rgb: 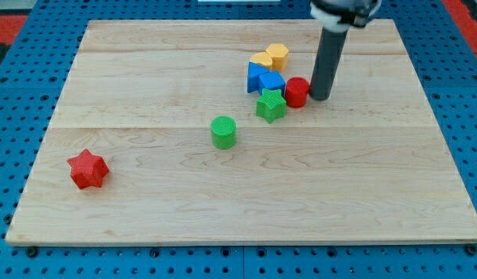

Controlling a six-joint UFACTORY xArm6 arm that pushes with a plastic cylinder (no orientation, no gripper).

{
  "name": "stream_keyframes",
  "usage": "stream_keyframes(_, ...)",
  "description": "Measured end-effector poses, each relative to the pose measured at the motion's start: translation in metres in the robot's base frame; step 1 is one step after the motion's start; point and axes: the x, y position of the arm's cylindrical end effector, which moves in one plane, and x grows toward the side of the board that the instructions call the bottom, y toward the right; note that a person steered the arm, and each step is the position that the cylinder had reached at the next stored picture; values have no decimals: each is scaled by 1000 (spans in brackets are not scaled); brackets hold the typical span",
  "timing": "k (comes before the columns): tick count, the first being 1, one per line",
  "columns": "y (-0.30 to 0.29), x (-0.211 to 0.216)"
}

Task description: Push the red circle closer to the red star

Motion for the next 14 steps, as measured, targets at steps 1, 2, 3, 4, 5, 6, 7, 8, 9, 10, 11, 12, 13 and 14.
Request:
stream_keyframes(1, 6, -15)
stream_keyframes(2, 27, -54)
stream_keyframes(3, -39, -43)
stream_keyframes(4, -51, 7)
stream_keyframes(5, -80, 49)
stream_keyframes(6, -63, 64)
stream_keyframes(7, -68, 88)
stream_keyframes(8, -127, 108)
stream_keyframes(9, -105, 111)
stream_keyframes(10, -23, 116)
stream_keyframes(11, -62, 143)
stream_keyframes(12, -115, 150)
stream_keyframes(13, -187, 150)
stream_keyframes(14, -233, 150)
